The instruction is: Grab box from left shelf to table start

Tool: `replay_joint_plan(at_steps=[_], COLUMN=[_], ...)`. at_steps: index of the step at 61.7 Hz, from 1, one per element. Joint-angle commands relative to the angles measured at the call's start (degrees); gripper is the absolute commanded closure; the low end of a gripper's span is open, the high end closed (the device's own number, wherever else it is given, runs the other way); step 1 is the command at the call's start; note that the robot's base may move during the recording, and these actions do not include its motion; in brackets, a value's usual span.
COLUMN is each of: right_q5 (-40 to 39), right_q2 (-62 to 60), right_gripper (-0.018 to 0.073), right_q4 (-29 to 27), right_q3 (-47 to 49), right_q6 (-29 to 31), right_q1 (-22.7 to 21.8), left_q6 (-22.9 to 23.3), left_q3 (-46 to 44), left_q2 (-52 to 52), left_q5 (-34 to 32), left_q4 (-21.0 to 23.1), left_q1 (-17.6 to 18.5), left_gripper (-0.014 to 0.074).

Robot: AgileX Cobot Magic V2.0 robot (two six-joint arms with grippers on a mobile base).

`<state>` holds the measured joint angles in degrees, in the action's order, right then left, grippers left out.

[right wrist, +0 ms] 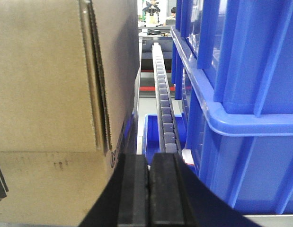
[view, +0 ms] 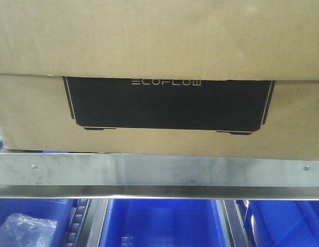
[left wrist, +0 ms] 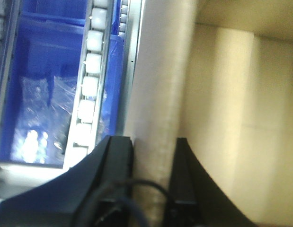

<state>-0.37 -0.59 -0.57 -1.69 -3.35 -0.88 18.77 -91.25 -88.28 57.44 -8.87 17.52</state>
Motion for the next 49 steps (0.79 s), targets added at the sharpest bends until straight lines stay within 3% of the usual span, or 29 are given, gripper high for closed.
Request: replay_joint_plan(at_steps=[1, 16, 28, 33, 49], right_q5=[-5.1, -5.1, -5.1, -5.1, -5.1], right_q2=[0.0, 0.0, 0.0, 0.0, 0.0], right_gripper=[0.0523, 0.0523, 0.0523, 0.0523, 0.0523], right_q4=[0.6, 0.6, 0.6, 0.6, 0.6], right_q3=[0.1, 0.1, 0.1, 0.1, 0.1], right_q6=[0.4, 0.4, 0.4, 0.4, 0.4], right_q1=[-0.4, -0.4, -0.4, -0.4, -0.4], left_q6=[5.5, 11.4, 12.7, 11.8, 2.6], left_q3=[-1.7, -1.7, -1.7, -1.7, -1.7], left_q2=[2.2, 2.2, 2.2, 2.2, 2.2], left_q5=[-1.8, -2.0, -2.4, -2.4, -2.7], left_q4=[-0.8, -3.0, -4.1, -4.1, -4.3], left_q1=[0.0, 0.0, 0.0, 0.0, 0.0], left_gripper=[0.0682, 0.0682, 0.0682, 0.0682, 0.0682])
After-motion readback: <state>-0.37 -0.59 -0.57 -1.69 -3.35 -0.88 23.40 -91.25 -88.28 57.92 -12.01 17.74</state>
